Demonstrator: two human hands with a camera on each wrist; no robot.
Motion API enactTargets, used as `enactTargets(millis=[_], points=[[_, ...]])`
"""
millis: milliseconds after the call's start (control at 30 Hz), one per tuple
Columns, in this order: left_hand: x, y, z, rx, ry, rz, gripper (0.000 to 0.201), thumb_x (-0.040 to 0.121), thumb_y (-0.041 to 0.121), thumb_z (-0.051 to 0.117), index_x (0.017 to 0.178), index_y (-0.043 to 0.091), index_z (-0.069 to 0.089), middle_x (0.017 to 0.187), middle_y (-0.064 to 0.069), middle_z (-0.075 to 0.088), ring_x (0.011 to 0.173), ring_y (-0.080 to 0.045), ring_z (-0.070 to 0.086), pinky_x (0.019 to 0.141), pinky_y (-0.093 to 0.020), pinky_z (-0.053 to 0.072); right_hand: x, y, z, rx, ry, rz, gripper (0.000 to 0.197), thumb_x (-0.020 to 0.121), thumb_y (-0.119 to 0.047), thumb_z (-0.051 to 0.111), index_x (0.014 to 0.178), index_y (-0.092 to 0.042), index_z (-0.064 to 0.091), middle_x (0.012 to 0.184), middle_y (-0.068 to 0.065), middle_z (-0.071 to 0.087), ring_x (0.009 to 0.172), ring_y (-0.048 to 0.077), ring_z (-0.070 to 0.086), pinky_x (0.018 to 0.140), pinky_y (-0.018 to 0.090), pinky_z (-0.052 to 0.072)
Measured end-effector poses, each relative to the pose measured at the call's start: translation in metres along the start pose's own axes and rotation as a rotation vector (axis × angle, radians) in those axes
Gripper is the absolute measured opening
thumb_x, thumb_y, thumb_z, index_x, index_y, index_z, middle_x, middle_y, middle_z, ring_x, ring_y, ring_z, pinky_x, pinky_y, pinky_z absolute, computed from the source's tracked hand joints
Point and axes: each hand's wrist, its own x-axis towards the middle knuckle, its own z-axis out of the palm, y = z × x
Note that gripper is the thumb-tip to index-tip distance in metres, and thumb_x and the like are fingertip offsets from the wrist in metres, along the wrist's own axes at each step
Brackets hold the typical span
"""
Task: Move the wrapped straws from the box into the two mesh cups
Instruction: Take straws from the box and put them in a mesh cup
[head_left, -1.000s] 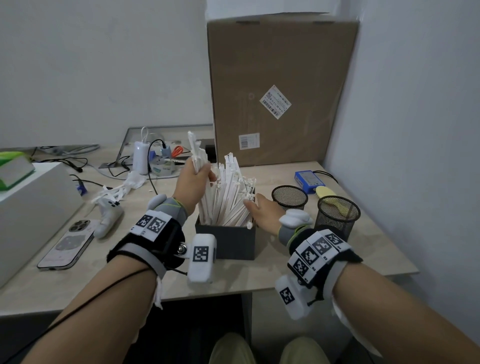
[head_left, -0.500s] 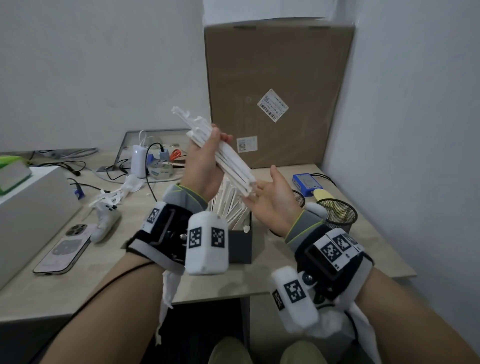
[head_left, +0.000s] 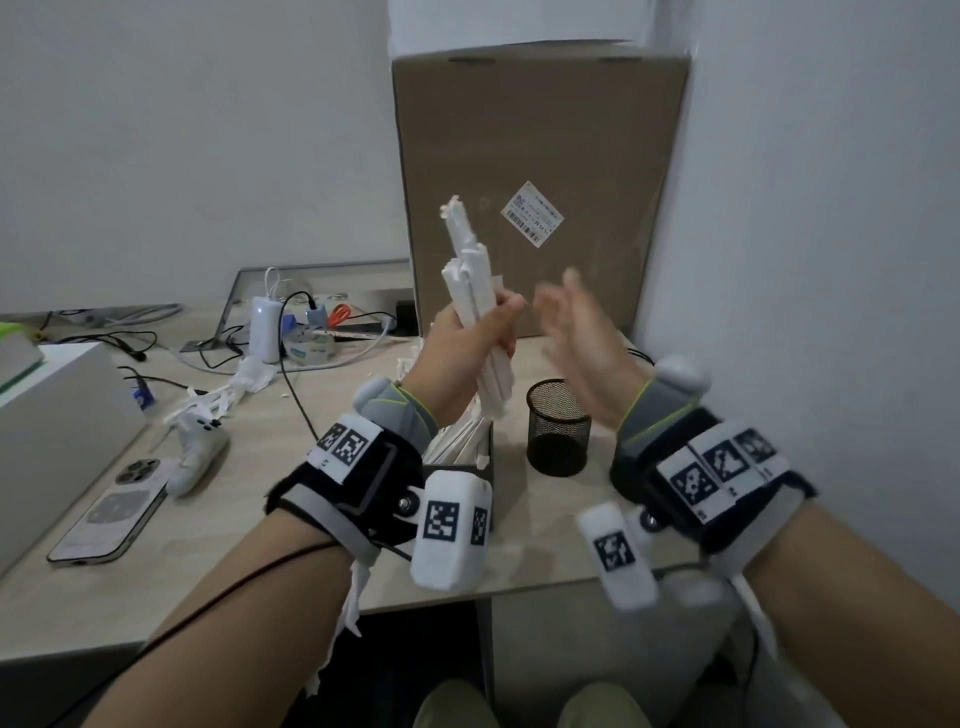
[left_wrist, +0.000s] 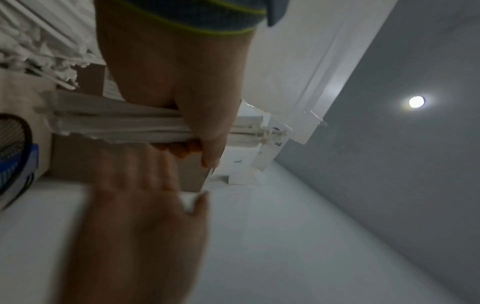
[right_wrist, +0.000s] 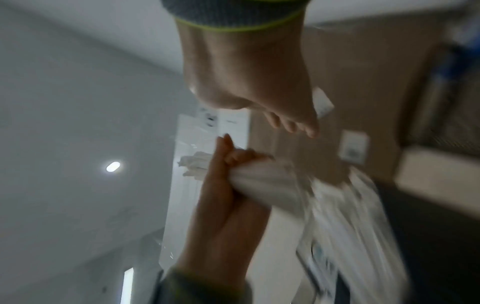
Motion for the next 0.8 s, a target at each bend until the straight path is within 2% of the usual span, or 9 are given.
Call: enactTargets(millis=[133,233,333,367,467,567,667,700,800], points=[[-0.001,-0.001,0.010,0.399,-0.153,0.014,0.013,0.087,0.013,0.064,0.076,0.018,0.061,0.063,0.003,0.054,0.053,-0.006,0.051,0.057,-0.019,0.045,-0.007,-0.071,-0.007,-0.522,0.008,-0.621,0.045,0.102,-0.038,0.025,0.141,-0.021,0.041,0.149,-0.005,0.040,0.135,0.004,0.035,0.114,0.023,0.025],[-0.001,0.000,0.023,0.478,-0.173,0.032,0.022,0.087,0.007,0.062,0.068,0.017,0.058,0.060,0.003,0.053,0.044,0.002,0.049,0.049,-0.011,0.042,-0.012,-0.078,0.001,-0.940,-0.217,-0.502,0.048,0.102,-0.042,0.023,0.130,-0.022,0.057,0.136,0.000,0.055,0.129,0.012,0.047,0.098,0.009,0.032],[0.001,-0.005,0.032,0.506,-0.134,0.050,0.034,0.086,-0.005,0.055,0.060,0.017,0.051,0.056,0.000,0.049,0.041,0.002,0.048,0.045,-0.010,0.040,-0.015,-0.064,0.003,-1.025,-0.326,-0.318,0.062,0.094,-0.061,0.024,0.112,-0.021,0.067,0.117,0.008,0.067,0.109,0.022,0.063,0.098,0.031,0.047],[0.002,-0.008,0.034,0.506,-0.137,0.049,0.032,0.086,-0.004,0.055,0.062,0.017,0.051,0.056,0.000,0.049,0.043,0.000,0.048,0.045,-0.012,0.039,-0.016,-0.061,0.001,-0.999,-0.311,-0.324,0.062,0.094,-0.061,0.026,0.112,-0.017,0.067,0.116,0.008,0.068,0.108,0.022,0.064,0.097,0.035,0.048],[0.004,-0.009,0.037,0.505,-0.127,0.061,0.027,0.088,0.007,0.060,0.065,0.018,0.053,0.056,0.003,0.048,0.050,-0.009,0.043,0.049,-0.018,0.039,-0.016,-0.064,-0.017,-0.863,-0.139,-0.476,0.048,0.094,-0.056,0.037,0.115,-0.022,0.062,0.109,-0.009,0.065,0.101,0.006,0.060,0.087,0.019,0.044],[0.009,-0.004,0.041,0.567,-0.140,0.122,0.010,0.090,0.007,0.056,0.081,0.009,0.061,0.064,0.000,0.052,0.058,-0.013,0.048,0.055,-0.027,0.042,-0.019,-0.055,-0.034,-1.064,0.099,-0.612,0.058,0.079,-0.075,0.037,0.102,-0.027,0.059,0.095,-0.012,0.061,0.085,0.007,0.058,0.074,0.026,0.045],[0.015,-0.008,0.059,0.686,-0.189,-0.004,0.035,0.094,0.004,0.035,0.125,0.000,0.050,0.116,-0.017,0.057,0.107,-0.031,0.055,0.088,-0.038,0.043,-0.022,-0.043,-0.040,-1.454,0.260,-0.618,0.066,0.076,-0.081,0.031,0.091,-0.020,0.052,0.086,-0.003,0.060,0.077,0.020,0.058,0.066,0.032,0.044],[0.013,-0.008,0.065,0.715,-0.227,-0.002,0.039,0.093,0.008,0.033,0.128,0.002,0.048,0.126,-0.018,0.054,0.117,-0.032,0.052,0.096,-0.039,0.043,-0.021,-0.042,-0.043,-1.502,0.291,-0.600,0.065,0.080,-0.079,0.031,0.090,-0.018,0.050,0.081,0.001,0.060,0.075,0.025,0.058,0.064,0.033,0.044],[0.012,-0.014,0.079,0.797,-0.206,0.116,0.027,0.088,0.013,0.049,0.112,0.003,0.059,0.105,-0.019,0.067,0.098,-0.032,0.063,0.082,-0.042,0.052,-0.015,-0.037,-0.058,-1.347,0.280,-0.555,0.047,0.089,-0.062,0.043,0.084,-0.016,0.050,0.068,0.004,0.055,0.069,0.029,0.055,0.062,0.033,0.040]])
